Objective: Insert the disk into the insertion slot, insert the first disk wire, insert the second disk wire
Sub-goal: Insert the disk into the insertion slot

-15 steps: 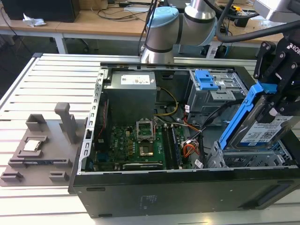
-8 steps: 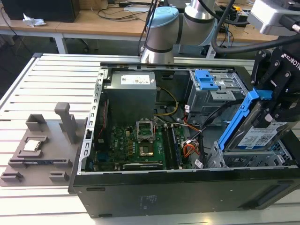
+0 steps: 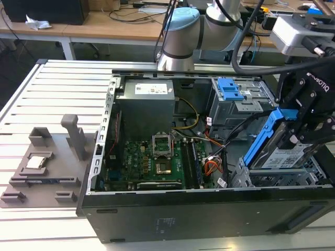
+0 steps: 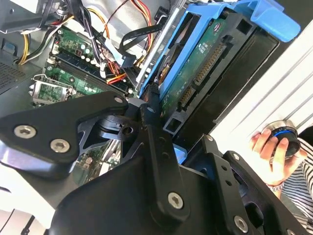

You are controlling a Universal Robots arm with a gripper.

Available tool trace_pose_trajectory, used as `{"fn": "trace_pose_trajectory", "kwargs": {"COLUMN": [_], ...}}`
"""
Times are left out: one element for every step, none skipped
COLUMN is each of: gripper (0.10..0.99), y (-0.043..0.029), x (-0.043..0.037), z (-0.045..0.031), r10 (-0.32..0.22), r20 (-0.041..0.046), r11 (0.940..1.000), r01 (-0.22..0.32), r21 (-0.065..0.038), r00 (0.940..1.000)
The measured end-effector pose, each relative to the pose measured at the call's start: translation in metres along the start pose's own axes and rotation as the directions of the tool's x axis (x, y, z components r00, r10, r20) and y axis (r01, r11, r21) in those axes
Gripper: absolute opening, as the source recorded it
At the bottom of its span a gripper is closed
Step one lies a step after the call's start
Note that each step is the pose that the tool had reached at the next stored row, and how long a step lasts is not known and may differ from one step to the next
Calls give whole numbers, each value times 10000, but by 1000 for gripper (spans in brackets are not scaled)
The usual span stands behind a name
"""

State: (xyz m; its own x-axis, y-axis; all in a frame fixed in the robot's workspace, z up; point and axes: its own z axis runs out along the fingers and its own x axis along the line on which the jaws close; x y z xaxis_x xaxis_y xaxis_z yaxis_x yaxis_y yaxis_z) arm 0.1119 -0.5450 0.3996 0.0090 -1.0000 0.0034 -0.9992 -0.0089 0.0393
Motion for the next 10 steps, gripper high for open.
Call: {"fn": "trace_pose_trajectory", "kwargs": {"gripper": [365,365,365,365,365,365,365,365,365,365], "y": [-1,-2,-3,-3,-4,-4,-5,-6,-6,-6], "x": [0,0,0,0,0,0,0,0,-1,-1], "z": [16,42,62,76,93,107,130,144,148,148], "r10": [0,0,0,0,0,0,0,0,0,0], "r20": [0,2,1,0,0,0,0,1,0,-1], "r11": [10000,10000,10000,10000,10000,10000,10000,10000,10000,10000], "r01": [0,0,0,0,0,0,0,0,0,0], "r21": [0,0,0,0,0,0,0,0,0,0], "r00": [10000,10000,10000,10000,10000,10000,10000,10000,10000,10000]}}
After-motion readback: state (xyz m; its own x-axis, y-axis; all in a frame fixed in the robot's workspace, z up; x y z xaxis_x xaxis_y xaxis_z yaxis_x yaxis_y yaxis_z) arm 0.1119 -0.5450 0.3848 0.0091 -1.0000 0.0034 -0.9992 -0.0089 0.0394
